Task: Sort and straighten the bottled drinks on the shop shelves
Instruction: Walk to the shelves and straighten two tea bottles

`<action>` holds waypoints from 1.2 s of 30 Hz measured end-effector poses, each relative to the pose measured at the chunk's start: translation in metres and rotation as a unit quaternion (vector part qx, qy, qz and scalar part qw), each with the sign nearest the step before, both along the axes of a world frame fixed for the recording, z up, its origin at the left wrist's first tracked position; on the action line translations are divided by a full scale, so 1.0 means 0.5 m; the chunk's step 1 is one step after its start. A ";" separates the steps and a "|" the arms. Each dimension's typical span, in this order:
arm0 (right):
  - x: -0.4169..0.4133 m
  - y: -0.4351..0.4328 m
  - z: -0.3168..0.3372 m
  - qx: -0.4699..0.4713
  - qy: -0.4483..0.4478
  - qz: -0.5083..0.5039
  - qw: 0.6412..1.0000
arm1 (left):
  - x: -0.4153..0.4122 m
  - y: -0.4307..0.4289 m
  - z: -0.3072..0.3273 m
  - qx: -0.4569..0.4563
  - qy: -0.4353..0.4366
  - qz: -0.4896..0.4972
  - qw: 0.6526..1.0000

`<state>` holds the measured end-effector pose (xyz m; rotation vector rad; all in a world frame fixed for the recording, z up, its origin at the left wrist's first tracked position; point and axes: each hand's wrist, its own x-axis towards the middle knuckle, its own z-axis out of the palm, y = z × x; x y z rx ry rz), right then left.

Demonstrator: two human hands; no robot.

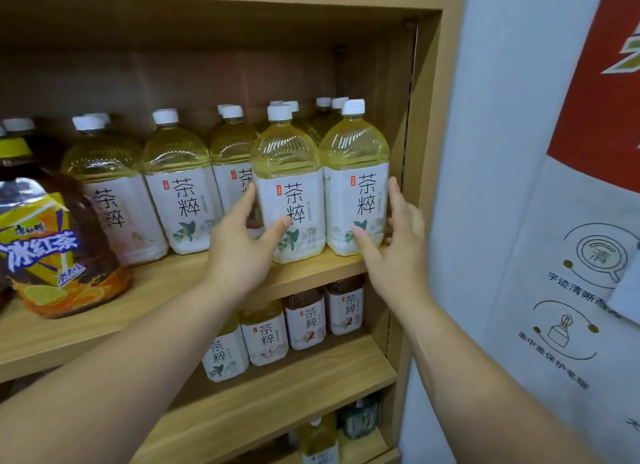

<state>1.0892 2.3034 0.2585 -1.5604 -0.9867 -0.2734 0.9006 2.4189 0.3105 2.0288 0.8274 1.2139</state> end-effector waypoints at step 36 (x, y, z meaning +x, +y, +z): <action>0.022 0.068 0.033 -0.084 -0.129 -0.151 0.976 | 0.082 0.059 -0.014 0.041 0.022 0.039 0.998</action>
